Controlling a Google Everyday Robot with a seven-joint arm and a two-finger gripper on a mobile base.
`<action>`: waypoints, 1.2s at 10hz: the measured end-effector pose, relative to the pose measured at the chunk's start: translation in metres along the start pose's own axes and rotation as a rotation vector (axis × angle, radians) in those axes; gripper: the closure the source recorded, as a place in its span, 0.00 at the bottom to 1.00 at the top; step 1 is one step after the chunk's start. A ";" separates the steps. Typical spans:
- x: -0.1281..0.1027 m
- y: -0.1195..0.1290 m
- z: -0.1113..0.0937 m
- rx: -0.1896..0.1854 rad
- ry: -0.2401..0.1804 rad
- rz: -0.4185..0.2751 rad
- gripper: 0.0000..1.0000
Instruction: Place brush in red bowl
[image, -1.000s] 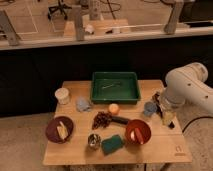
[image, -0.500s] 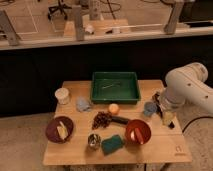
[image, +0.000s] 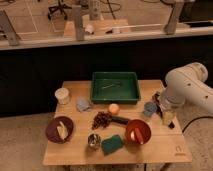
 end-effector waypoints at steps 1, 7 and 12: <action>0.000 0.000 0.000 0.000 0.000 0.000 0.20; 0.011 -0.011 0.027 -0.007 0.013 0.034 0.20; 0.036 -0.031 0.090 0.041 -0.031 0.037 0.20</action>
